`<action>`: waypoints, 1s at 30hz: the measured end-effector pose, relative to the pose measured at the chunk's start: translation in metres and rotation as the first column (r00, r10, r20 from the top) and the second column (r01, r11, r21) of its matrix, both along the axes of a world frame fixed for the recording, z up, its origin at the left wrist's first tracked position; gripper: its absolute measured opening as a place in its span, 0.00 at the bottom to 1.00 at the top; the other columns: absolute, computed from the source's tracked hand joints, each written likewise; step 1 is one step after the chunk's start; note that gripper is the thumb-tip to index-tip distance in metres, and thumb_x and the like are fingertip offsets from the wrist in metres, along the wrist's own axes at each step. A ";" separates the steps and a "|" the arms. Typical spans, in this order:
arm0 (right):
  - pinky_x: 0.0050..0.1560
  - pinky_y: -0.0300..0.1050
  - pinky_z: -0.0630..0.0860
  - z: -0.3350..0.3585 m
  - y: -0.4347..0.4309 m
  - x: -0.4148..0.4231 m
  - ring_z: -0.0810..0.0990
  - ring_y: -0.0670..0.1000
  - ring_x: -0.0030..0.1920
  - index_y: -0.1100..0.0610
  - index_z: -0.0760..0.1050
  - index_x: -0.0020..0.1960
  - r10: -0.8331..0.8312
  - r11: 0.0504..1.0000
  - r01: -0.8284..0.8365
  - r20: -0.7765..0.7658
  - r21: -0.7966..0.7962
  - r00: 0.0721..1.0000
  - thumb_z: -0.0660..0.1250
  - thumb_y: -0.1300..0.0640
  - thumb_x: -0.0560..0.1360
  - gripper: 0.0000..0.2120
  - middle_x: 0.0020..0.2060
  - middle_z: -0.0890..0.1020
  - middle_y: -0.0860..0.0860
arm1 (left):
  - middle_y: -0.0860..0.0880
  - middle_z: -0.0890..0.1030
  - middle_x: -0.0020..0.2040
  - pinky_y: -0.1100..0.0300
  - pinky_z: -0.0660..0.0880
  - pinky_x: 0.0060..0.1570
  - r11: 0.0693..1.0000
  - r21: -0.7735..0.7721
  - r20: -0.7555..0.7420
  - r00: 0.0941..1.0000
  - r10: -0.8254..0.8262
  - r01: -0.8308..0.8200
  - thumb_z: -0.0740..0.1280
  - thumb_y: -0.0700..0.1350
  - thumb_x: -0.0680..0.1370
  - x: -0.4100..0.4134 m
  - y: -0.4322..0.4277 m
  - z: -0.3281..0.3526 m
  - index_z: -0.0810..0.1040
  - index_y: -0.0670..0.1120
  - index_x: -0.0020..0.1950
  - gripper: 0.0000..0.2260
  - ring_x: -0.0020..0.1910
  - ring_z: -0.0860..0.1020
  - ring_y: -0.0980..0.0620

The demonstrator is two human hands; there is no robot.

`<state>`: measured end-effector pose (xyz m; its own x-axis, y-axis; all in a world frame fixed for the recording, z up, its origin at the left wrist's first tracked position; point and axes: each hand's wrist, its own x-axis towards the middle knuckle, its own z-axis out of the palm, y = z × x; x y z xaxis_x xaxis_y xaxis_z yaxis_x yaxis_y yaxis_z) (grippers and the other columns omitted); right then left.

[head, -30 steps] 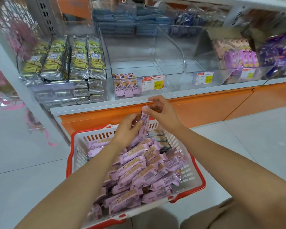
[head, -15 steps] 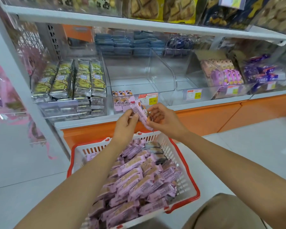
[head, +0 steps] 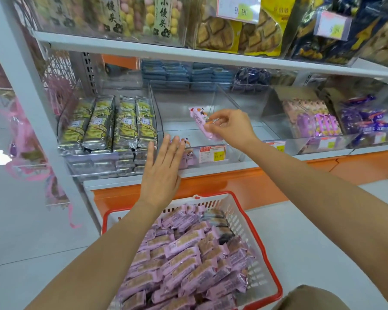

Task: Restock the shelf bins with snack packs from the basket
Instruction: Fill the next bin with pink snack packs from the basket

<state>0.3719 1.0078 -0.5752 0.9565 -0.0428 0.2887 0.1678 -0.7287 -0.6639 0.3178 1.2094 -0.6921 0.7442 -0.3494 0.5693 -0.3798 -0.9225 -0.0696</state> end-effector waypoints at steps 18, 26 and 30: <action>0.61 0.51 0.76 -0.022 0.037 0.053 0.78 0.55 0.58 0.60 0.83 0.54 -0.079 0.895 -0.157 -0.496 -0.417 0.865 0.74 0.52 0.73 0.15 0.55 0.82 0.54 | 0.44 0.58 0.80 0.42 0.37 0.77 1.000 0.024 0.033 0.999 -0.014 0.014 0.70 0.42 0.71 0.013 0.005 -0.012 0.57 0.43 0.80 0.40 0.79 0.51 0.44; 0.59 0.54 0.77 -0.020 0.032 0.050 0.81 0.58 0.54 0.66 0.82 0.54 -0.057 0.894 -0.179 -0.502 -0.410 0.863 0.67 0.53 0.78 0.16 0.51 0.83 0.60 | 0.44 0.58 0.80 0.42 0.36 0.76 0.999 0.030 -0.007 1.000 -0.018 0.018 0.68 0.42 0.71 0.010 0.004 -0.010 0.57 0.42 0.80 0.38 0.80 0.50 0.43; 0.54 0.49 0.79 -0.017 0.027 0.040 0.82 0.52 0.46 0.60 0.83 0.47 0.025 0.979 -0.082 -0.286 -0.188 0.958 0.67 0.58 0.77 0.08 0.40 0.84 0.52 | 0.43 0.58 0.80 0.41 0.37 0.76 1.000 0.002 0.007 1.000 -0.024 0.024 0.67 0.41 0.72 0.006 0.002 -0.009 0.56 0.41 0.80 0.38 0.80 0.50 0.42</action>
<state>0.4117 1.0347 -0.5920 0.9991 0.0408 0.0061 0.0377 -0.8440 -0.5350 0.3240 1.2117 -0.7012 0.7318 -0.3679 0.5738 -0.4013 -0.9130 -0.0736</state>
